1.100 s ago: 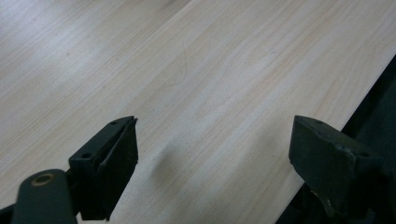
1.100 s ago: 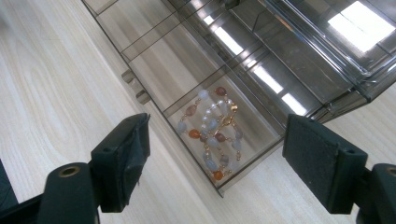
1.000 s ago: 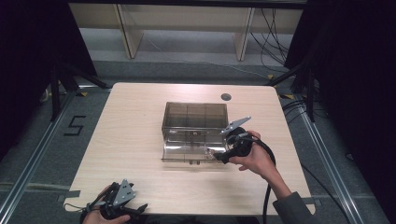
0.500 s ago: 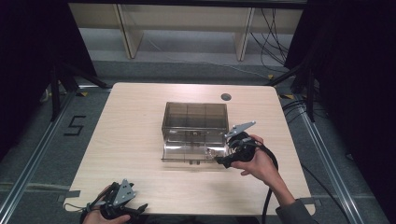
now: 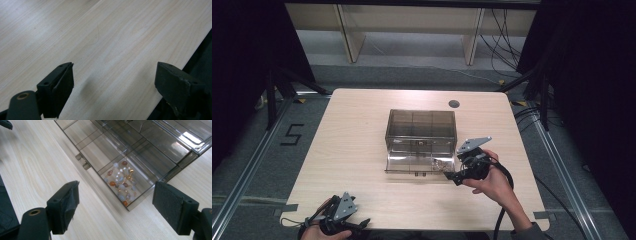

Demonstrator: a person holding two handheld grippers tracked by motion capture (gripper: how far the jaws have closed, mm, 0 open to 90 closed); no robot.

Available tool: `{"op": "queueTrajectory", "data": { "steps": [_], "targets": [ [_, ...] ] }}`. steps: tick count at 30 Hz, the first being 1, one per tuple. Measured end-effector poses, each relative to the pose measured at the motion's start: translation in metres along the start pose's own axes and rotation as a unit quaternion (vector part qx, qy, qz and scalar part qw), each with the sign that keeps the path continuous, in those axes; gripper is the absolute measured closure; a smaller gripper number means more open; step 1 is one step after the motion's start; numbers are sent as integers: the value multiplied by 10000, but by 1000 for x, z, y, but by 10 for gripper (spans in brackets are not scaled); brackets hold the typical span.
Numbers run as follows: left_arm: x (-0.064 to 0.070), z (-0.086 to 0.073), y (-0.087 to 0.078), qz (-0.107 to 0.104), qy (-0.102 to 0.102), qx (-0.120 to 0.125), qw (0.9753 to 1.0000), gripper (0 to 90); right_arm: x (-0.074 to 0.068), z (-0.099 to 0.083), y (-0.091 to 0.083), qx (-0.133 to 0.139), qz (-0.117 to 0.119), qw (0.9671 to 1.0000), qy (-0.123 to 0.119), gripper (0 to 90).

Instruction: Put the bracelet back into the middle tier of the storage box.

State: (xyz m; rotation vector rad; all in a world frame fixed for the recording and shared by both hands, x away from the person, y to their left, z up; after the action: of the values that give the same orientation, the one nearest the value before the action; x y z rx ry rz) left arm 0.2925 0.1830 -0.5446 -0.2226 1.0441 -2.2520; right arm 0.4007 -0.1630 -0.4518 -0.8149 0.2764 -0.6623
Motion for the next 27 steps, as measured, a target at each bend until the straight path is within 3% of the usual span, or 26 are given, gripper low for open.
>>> {"op": "queueTrajectory", "data": {
  "steps": [5,6,10,12,14,16,17,19,22,23,25,27],
  "targets": [
    [0,0,0,23,-25,8,10000,155,-4,-5,-3,-90,3,9999,68,222],
    [1,0,0,2,-82,3,10000,155,-3,-6,-1,-5,-3,10000,-30,221],
    [1,0,0,-10,-109,-8,9999,155,-5,-11,0,22,-6,10000,9,221],
    [1,0,1,-8,-96,-13,10000,155,-7,-14,0,7,-24,9998,184,219],
    [2,-1,1,-12,-128,-3,9999,155,-5,-17,0,-64,-11,10000,26,220],
    [1,0,1,-23,-110,33,9999,155,-7,-19,1,3,-35,9998,212,217],
    [1,0,0,2,-96,13,10000,155,-6,-20,0,-43,-28,10000,67,217],
    [2,0,0,-18,-80,-6,10000,155,-6,-21,1,-14,-25,9999,131,216],
    [1,0,0,5,-51,17,10000,155,-5,-22,2,165,-66,9998,30,215],
    [0,0,0,25,-3,19,10000,155,-6,-23,1,116,-118,9997,200,215],
    [3,0,0,-38,-117,23,9999,155,-8,-24,1,149,-61,9996,230,214],
    [1,1,0,-1,-15,33,10000,155,-9,-27,0,91,-42,9996,247,214]
  ]
}}
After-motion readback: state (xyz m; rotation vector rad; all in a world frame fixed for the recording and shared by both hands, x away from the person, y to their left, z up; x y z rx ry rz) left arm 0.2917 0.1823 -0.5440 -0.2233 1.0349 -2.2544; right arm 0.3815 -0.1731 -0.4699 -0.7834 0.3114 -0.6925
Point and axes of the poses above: each handheld gripper's, and its own axes: y roughly forward along the jaws, z roughly out of its top, x roughly to its right, the point moved 5 cm from there along y, roughly forward along the jaws, and after that the axes turned 3 degrees about -z, right-handed, at the moved point
